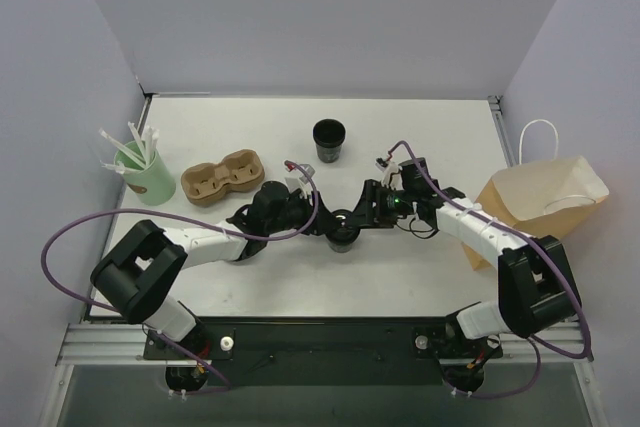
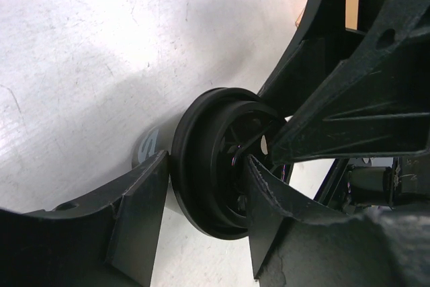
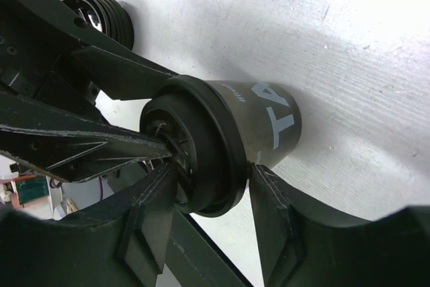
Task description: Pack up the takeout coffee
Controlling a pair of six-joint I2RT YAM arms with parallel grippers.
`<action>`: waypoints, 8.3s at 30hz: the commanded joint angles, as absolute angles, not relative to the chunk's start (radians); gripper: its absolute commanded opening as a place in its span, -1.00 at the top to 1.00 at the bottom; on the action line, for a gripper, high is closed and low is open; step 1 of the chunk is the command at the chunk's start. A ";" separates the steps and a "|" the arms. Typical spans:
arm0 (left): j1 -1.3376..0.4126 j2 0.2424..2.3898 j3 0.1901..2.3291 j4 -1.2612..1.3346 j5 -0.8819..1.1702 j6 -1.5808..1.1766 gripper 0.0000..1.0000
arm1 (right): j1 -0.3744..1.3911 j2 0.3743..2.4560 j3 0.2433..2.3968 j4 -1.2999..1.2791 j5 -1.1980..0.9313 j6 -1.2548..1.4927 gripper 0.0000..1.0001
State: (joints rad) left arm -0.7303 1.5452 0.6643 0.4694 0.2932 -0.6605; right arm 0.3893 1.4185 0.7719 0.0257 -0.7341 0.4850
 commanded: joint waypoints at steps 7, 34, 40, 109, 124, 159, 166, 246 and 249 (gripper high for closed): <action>-0.739 1.638 0.614 0.351 0.291 -0.568 -0.11 | 0.318 1.282 0.850 -0.084 -0.756 0.505 0.02; -0.750 1.717 0.623 0.362 0.310 -0.557 -0.11 | 0.259 1.397 0.681 0.138 -0.716 0.580 0.43; -0.761 1.718 0.606 0.364 0.275 -0.558 -0.11 | 0.258 1.402 0.585 0.212 -0.697 0.609 0.58; -0.816 1.784 0.546 0.353 0.132 -0.620 -0.10 | 0.302 1.218 0.284 0.465 -0.493 0.853 0.74; -0.815 1.801 0.544 0.335 0.106 -0.583 -0.09 | 0.437 1.088 0.251 0.321 -0.328 0.902 0.61; -0.802 1.838 0.718 0.153 0.189 -0.406 -0.11 | 0.140 1.242 0.480 0.459 -0.686 0.768 0.41; -0.804 1.876 0.707 0.193 0.196 -0.428 -0.11 | 0.141 1.307 0.407 0.616 -0.685 0.830 0.43; -0.738 2.045 0.819 0.123 0.189 -0.382 -0.11 | 0.295 1.146 0.291 0.418 -0.393 0.896 0.40; -0.738 2.043 0.833 0.114 0.198 -0.357 -0.11 | 0.270 1.037 0.402 0.303 -0.408 0.865 0.29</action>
State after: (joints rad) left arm -0.7486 1.8771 0.9188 0.6052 0.3447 -0.5167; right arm 0.2573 1.1233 0.3141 0.6342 -0.3607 0.9379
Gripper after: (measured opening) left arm 0.564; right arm 0.328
